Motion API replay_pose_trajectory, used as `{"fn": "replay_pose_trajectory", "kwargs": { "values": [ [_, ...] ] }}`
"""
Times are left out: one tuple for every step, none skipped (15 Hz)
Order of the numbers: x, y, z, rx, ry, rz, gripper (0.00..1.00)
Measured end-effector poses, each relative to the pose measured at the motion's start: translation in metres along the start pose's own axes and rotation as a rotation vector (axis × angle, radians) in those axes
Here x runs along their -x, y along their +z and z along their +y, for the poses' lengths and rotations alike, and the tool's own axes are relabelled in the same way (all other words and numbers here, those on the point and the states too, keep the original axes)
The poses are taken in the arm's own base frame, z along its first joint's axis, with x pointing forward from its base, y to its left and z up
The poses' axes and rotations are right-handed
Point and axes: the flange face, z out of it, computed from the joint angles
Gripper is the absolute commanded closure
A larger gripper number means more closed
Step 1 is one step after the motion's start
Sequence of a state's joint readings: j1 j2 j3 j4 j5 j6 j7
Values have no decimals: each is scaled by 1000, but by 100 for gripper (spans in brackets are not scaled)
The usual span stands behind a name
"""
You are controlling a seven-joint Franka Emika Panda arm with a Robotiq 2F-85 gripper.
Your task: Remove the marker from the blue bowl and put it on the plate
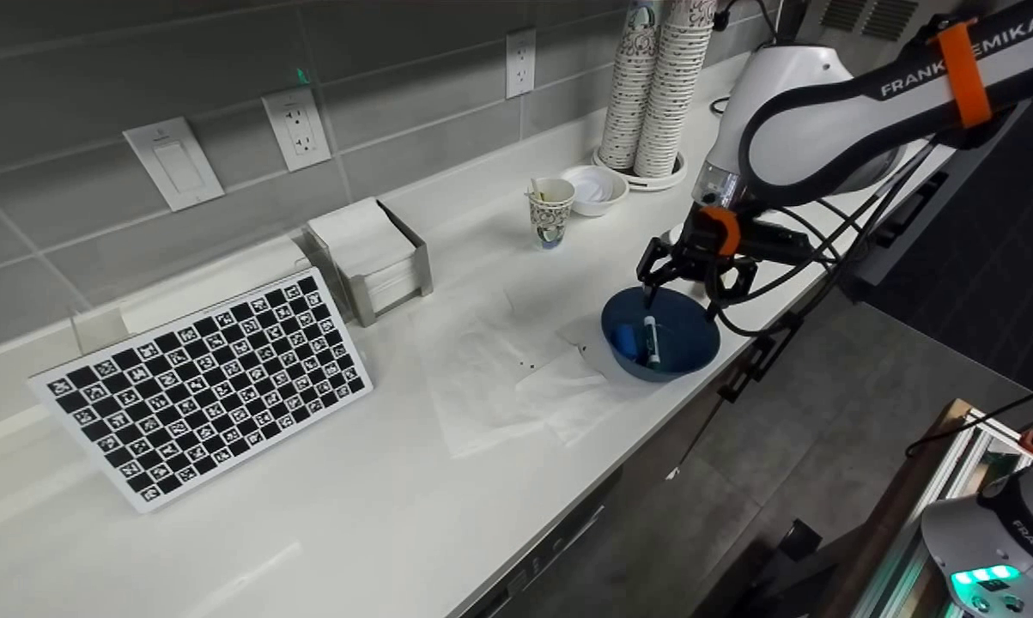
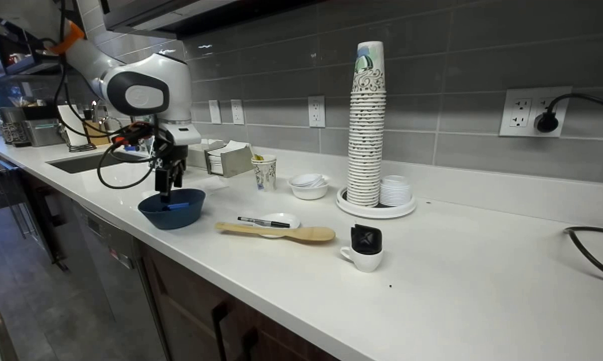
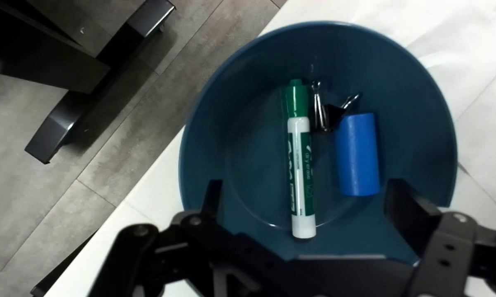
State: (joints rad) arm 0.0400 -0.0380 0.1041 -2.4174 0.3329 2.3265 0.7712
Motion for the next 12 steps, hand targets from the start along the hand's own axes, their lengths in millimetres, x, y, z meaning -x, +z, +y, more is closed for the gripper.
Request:
{"fn": "replay_pose_trajectory", "kwargs": {
  "values": [
    [-2,7,-1,-2,13,1,23],
    [-5,13,-1,-3,23,2,24],
    [-8,20,-2,-5,31,3,31],
    [-11,27,-2,-5,37,4,34],
    [-13,34,-2,-2,42,4,48],
    [-16,39,-2,0,45,4,61],
    [-18,45,-3,4,48,1,67],
    [-19,49,-4,8,49,-1,71],
    [-20,54,-5,12,49,-4,74],
    [-21,57,-7,13,47,-5,80],
    [-20,60,-10,14,44,-5,82],
    [-19,63,-13,15,39,-6,98]
  ]
}}
